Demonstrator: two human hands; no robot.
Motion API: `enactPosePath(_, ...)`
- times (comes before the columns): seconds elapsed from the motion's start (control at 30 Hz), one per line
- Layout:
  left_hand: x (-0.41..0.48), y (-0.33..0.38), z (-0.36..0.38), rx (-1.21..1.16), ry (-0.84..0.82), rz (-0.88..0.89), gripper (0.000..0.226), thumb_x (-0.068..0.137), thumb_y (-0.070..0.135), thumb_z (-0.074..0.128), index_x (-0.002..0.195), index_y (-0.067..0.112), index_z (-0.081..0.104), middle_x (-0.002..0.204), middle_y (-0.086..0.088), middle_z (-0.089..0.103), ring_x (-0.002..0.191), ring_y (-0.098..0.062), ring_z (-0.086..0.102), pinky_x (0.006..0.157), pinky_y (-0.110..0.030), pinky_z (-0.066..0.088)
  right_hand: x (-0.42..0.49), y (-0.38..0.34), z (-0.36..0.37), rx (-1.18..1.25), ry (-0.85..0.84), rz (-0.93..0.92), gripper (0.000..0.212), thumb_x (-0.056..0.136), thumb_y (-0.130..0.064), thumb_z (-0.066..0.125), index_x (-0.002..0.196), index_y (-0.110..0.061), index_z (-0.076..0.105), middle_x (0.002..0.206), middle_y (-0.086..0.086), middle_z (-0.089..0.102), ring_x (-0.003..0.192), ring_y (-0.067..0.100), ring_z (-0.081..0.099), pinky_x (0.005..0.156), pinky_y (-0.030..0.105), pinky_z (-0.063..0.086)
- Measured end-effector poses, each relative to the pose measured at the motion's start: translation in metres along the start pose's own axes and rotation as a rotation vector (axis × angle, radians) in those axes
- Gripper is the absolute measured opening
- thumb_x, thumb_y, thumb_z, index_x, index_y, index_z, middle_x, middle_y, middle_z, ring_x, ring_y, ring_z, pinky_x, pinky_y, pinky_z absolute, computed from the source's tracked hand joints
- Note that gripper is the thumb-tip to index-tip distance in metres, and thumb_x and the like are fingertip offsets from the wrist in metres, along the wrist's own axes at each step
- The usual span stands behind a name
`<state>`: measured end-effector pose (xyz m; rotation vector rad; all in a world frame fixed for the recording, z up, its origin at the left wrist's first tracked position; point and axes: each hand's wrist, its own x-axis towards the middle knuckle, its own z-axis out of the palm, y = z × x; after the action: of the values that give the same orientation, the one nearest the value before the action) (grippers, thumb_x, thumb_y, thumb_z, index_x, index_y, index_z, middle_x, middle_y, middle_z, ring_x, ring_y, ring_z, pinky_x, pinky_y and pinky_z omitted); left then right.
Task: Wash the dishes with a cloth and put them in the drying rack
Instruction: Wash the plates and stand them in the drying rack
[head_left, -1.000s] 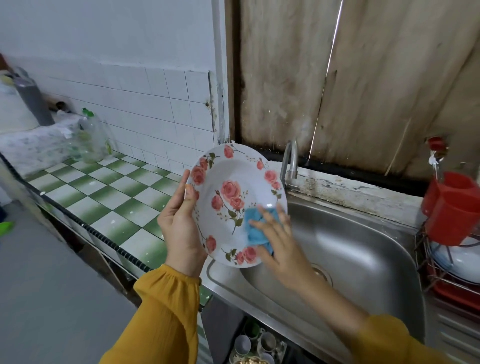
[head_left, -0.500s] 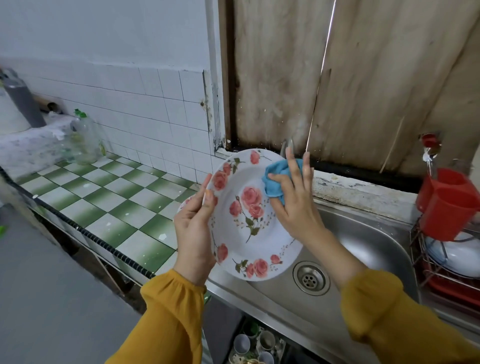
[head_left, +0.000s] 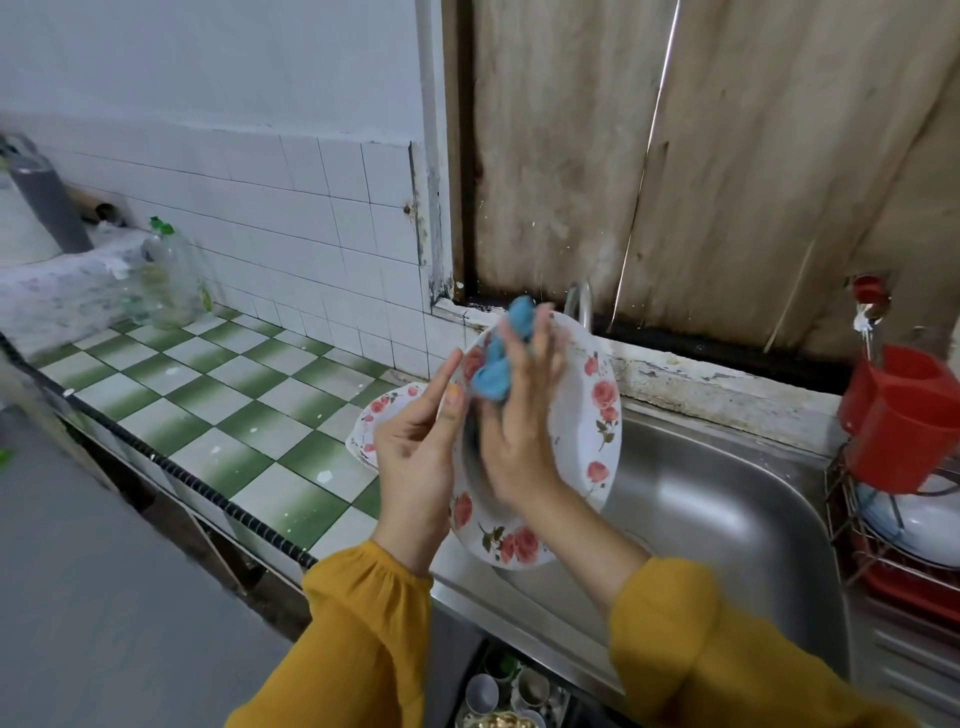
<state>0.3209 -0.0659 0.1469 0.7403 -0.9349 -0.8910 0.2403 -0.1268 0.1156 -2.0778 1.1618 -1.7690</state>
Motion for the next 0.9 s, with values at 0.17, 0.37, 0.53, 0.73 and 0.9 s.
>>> enactPosePath(0.17, 0.006, 0.000, -0.010, -0.076, -0.010, -0.043, 0.026, 0.087, 0.016, 0.064, 0.112, 0.021, 0.072, 0.122, -0.007, 0.067, 0.123, -0.022, 0.058, 0.107, -0.040, 0.044, -0.008, 0.018, 0.001, -0.126, -0.090, -0.205, 0.051, 0.103, -0.046, 0.028, 0.150, -0.029, 0.019, 0.162, -0.010, -0.011, 0.149, 0.031, -0.013, 0.120, 0.052, -0.004)
enactPosePath(0.37, -0.004, 0.000, 0.000, 0.012, -0.084, 0.026, 0.035, 0.091, 0.012, 0.057, 0.125, 0.011, 0.059, 0.115, 0.011, 0.069, 0.116, -0.004, 0.060, 0.097, -0.022, 0.049, 0.026, 0.005, -0.001, 0.059, 0.286, 0.195, 0.058, 0.100, -0.034, 0.035, 0.153, -0.016, 0.019, 0.162, -0.002, -0.008, 0.148, 0.026, -0.020, 0.120, 0.046, -0.012)
enactPosePath(0.53, 0.001, 0.000, -0.005, -0.057, -0.041, -0.034, 0.039, 0.087, 0.007, 0.056, 0.125, 0.009, 0.059, 0.109, 0.001, 0.073, 0.109, -0.012, 0.066, 0.089, -0.021, 0.053, -0.022, -0.008, 0.010, 0.123, -0.027, -0.062, 0.060, 0.103, -0.045, 0.029, 0.152, -0.014, 0.016, 0.164, 0.008, -0.005, 0.149, 0.029, -0.015, 0.122, 0.044, -0.005)
enactPosePath(0.73, -0.008, 0.000, 0.001, 0.054, -0.087, 0.047, 0.034, 0.087, 0.015, 0.058, 0.121, 0.018, 0.062, 0.110, 0.008, 0.071, 0.111, -0.010, 0.065, 0.093, -0.022, 0.051, 0.030, 0.010, 0.000, 0.056, 0.397, 0.391, 0.063, 0.098, -0.045, 0.031, 0.153, -0.021, 0.013, 0.163, 0.003, -0.011, 0.148, 0.028, -0.016, 0.119, 0.048, -0.011)
enactPosePath(0.9, 0.004, 0.005, 0.006, -0.007, 0.039, 0.010, 0.029, 0.087, 0.013, 0.059, 0.115, 0.016, 0.067, 0.105, -0.009, 0.071, 0.085, -0.013, 0.067, 0.073, -0.017, 0.055, -0.012, -0.020, 0.005, 0.261, -0.154, 0.093, 0.061, 0.101, -0.051, 0.028, 0.153, -0.035, 0.000, 0.160, -0.020, -0.016, 0.149, 0.015, -0.016, 0.121, 0.030, -0.007)
